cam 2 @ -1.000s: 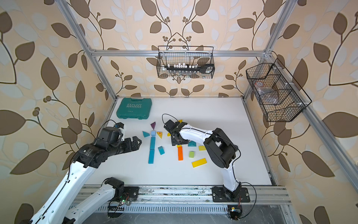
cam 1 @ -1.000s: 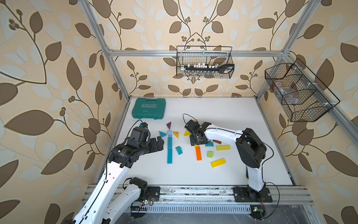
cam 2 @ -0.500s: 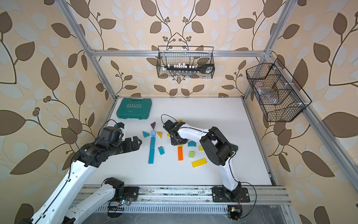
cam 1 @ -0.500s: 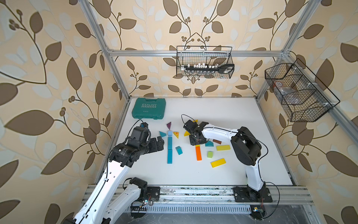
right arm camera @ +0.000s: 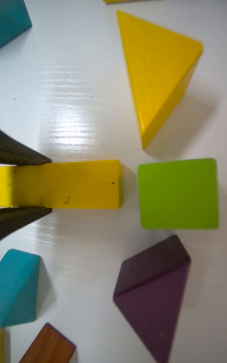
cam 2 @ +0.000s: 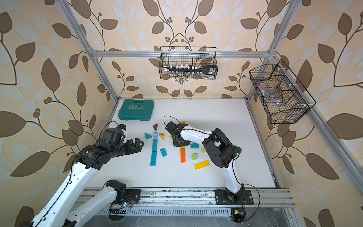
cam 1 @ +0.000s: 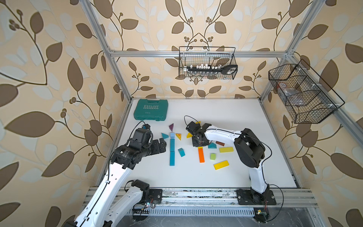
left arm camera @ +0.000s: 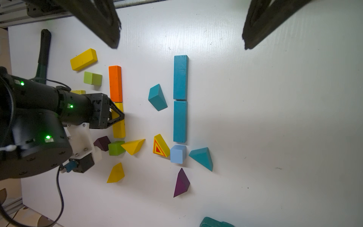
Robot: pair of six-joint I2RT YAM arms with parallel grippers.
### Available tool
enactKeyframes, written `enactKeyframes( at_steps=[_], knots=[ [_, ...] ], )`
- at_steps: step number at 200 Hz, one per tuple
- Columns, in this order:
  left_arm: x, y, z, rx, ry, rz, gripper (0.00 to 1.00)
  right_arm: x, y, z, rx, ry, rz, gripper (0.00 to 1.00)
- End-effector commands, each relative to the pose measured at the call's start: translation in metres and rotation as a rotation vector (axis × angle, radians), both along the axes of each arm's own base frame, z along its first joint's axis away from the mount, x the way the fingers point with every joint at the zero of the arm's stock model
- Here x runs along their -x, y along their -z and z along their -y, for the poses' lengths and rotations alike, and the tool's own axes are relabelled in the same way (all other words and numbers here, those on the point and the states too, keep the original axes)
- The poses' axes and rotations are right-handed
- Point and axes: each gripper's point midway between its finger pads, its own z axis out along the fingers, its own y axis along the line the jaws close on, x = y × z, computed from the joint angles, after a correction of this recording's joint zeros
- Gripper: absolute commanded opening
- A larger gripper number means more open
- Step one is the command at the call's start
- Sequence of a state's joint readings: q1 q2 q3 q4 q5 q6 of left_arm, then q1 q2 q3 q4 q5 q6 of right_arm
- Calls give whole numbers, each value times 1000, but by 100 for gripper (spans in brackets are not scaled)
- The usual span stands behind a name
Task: Assemble a small pinwheel with building blocks
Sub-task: Adjust the building block at the center of the board.
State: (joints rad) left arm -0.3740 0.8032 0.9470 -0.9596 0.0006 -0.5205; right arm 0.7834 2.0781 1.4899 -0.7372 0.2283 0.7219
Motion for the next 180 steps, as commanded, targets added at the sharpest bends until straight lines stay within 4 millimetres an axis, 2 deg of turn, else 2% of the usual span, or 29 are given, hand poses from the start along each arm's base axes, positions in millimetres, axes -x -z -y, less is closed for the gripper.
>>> enactKeyframes(
  at_steps=[1, 62, 82, 101, 114, 121, 144, 180],
  knots=[
    [-2, -2, 0, -11, 10, 17, 99, 5, 2, 6, 6, 55, -13, 26],
    [-2, -3, 0, -9, 9, 22, 99, 6, 0, 7, -1, 74, -6, 26],
    [-2, -2, 0, -9, 12, 21, 99, 6, 0, 7, -3, 76, -7, 32],
    [-2, -2, 0, -10, 12, 20, 99, 6, -2, 6, -8, 76, -5, 33],
    [-2, -2, 0, -9, 12, 21, 99, 5, -5, 5, -15, 76, -3, 40],
    [-2, -2, 0, -10, 12, 20, 99, 5, -8, 4, -20, 74, 0, 44],
    [-2, -2, 0, -10, 14, 20, 99, 4, -23, 1, -42, 61, 19, 44],
    [-2, 0, 1, -10, 13, 12, 99, 7, -62, 2, -93, 29, 59, 51]
  ],
)
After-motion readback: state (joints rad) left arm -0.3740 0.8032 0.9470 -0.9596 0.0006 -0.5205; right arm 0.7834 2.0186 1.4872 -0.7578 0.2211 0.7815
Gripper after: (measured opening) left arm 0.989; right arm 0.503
